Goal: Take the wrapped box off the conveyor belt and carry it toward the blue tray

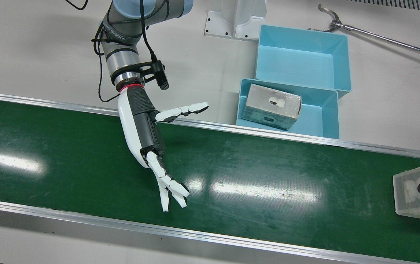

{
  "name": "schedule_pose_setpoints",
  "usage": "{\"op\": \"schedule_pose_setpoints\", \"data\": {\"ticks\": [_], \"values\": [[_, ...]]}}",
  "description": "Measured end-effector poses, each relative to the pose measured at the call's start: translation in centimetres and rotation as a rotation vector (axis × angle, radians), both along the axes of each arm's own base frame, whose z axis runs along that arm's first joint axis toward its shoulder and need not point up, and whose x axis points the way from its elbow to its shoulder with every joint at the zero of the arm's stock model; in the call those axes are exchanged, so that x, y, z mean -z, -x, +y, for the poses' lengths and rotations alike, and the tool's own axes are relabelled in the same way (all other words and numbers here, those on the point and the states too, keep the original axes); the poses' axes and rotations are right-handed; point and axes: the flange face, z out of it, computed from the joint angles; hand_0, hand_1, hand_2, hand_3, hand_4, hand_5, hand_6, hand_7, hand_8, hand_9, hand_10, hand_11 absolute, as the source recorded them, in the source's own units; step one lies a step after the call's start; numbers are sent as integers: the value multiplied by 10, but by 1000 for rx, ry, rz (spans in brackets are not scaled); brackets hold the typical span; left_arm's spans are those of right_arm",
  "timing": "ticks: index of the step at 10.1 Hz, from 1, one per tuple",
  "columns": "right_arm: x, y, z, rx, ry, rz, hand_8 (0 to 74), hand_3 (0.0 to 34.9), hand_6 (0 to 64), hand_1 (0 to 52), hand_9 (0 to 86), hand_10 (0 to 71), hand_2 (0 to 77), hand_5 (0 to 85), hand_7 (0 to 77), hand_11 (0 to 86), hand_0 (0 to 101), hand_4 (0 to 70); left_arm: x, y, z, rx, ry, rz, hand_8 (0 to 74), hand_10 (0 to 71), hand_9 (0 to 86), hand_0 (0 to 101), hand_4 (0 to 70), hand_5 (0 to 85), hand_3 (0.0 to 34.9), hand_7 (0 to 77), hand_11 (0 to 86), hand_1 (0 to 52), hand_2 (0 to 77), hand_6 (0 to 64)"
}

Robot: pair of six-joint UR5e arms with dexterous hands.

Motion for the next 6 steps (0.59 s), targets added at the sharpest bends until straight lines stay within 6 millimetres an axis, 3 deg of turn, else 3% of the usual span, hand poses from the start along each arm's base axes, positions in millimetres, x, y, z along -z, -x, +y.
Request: {"op": "schedule_pose_setpoints", "data": {"ticks": [6], "values": [[-8, -6, -5, -11, 2, 3, 0, 0, 27, 153, 11, 0, 65, 153, 33, 5, 487, 76, 0, 0, 0, 0, 0, 0, 5, 5, 5, 0, 0, 11, 0, 5, 5, 0, 11, 5]]}}
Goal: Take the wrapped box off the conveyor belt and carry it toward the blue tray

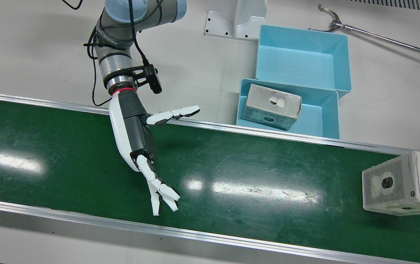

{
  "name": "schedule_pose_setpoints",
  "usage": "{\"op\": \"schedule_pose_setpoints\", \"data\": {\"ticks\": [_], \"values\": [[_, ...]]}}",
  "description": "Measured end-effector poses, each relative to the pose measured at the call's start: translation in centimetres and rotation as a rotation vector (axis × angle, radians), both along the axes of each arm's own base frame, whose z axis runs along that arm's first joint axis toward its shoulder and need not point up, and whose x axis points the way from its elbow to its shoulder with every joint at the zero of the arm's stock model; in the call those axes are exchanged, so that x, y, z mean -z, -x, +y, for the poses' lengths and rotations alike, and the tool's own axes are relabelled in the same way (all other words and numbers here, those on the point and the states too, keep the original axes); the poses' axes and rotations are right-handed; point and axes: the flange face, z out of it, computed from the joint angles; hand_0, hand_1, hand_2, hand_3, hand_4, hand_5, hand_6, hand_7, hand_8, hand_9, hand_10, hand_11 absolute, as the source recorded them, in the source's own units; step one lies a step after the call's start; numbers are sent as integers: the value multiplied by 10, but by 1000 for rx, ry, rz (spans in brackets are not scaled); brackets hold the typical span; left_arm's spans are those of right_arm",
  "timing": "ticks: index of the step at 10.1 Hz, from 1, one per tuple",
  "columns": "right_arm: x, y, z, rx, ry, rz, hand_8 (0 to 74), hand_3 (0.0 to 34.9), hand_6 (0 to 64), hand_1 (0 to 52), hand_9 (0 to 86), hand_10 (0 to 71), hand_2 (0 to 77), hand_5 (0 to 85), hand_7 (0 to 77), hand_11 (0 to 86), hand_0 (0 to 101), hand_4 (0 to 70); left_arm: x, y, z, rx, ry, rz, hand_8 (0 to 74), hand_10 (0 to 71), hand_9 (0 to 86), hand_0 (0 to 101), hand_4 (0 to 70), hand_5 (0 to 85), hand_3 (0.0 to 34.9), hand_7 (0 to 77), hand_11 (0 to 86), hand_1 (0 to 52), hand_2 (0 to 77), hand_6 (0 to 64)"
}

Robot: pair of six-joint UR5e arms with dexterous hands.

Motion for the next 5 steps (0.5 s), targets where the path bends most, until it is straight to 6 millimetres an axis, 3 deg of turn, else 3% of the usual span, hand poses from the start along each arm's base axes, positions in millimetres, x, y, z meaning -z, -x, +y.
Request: {"op": "schedule_pose_setpoints", "data": {"ticks": [5], "values": [[-2, 0, 0, -1, 2, 1, 0, 2, 27, 153, 11, 0, 65, 158, 38, 11, 485, 87, 0, 0, 0, 0, 0, 0, 5, 5, 5, 0, 0, 11, 0, 5, 5, 0, 11, 0]]}}
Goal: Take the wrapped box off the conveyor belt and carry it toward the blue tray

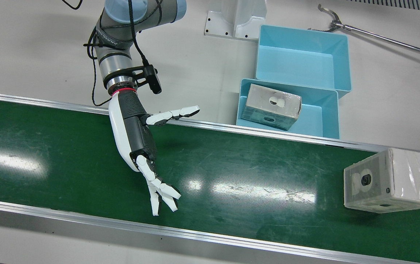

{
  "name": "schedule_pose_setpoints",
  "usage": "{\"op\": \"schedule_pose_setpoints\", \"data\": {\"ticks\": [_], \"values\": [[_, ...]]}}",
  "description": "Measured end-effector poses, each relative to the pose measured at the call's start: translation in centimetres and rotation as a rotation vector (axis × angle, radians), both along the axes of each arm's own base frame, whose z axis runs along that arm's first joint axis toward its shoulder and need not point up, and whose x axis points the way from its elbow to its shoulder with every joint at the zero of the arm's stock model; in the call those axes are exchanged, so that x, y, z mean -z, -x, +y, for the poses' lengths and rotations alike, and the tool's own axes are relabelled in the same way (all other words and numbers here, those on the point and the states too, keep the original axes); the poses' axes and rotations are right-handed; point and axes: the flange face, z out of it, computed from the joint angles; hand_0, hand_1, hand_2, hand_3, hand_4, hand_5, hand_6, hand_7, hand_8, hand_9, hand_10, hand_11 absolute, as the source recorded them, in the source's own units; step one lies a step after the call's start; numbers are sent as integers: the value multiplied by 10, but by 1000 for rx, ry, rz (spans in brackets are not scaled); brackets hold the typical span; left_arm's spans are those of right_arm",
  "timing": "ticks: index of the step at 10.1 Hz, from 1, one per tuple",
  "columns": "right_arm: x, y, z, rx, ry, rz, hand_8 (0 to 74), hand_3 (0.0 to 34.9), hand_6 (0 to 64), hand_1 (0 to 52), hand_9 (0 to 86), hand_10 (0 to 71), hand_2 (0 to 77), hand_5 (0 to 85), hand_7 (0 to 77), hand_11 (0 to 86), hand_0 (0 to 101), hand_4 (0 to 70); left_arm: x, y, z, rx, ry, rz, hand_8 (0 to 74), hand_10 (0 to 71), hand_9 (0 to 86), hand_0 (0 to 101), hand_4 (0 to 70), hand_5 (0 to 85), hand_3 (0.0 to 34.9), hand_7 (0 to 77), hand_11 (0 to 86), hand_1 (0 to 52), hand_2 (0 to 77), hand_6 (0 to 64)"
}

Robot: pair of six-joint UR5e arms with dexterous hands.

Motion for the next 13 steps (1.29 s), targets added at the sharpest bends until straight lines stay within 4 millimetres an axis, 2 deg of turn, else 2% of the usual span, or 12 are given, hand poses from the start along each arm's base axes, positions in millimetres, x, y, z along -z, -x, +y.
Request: {"op": "schedule_pose_setpoints", "data": {"ticks": [13], "values": [[1, -3, 0, -2, -2, -6, 0, 0, 22, 153, 11, 0, 60, 158, 33, 5, 486, 82, 0, 0, 0, 0, 0, 0, 5, 5, 5, 0, 0, 11, 0, 5, 5, 0, 11, 0]]}}
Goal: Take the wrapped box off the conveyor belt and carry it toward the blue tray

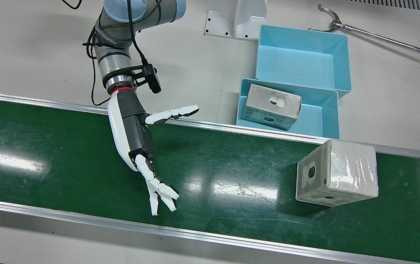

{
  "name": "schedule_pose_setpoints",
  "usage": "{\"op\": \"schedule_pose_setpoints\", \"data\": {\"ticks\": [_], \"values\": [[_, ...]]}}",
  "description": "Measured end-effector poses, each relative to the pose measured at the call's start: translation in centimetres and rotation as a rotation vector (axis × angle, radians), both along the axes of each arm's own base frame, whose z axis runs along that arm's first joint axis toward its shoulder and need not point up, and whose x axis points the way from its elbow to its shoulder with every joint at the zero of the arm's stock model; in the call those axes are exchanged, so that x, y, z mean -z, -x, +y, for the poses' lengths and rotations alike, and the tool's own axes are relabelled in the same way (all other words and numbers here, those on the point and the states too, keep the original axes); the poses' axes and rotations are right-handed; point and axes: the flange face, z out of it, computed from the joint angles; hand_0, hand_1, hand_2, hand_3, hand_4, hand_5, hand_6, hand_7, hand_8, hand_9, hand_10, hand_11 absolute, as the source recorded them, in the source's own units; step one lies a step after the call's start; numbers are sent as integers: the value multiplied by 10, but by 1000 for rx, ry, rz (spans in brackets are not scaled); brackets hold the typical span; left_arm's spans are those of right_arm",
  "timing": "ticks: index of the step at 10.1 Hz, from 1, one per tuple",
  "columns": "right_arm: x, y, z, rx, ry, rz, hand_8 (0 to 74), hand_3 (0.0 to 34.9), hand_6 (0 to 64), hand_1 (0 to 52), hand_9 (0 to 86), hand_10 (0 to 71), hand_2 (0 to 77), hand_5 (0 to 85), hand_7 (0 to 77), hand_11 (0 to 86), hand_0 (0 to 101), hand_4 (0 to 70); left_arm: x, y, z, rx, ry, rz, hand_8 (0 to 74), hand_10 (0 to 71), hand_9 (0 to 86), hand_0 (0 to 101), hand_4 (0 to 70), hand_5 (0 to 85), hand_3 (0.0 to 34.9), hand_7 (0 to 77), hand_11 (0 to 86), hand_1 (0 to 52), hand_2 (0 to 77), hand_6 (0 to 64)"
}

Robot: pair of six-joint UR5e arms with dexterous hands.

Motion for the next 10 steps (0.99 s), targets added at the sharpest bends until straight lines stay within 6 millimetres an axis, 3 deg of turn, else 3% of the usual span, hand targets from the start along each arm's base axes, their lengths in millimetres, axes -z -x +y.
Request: {"op": "schedule_pose_setpoints", "data": {"ticks": [10], "values": [[-8, 5, 1, 6, 12, 11, 0, 1, 22, 153, 11, 0, 55, 158, 38, 5, 487, 82, 0, 0, 0, 0, 0, 0, 5, 5, 5, 0, 0, 11, 0, 5, 5, 0, 11, 5]]}}
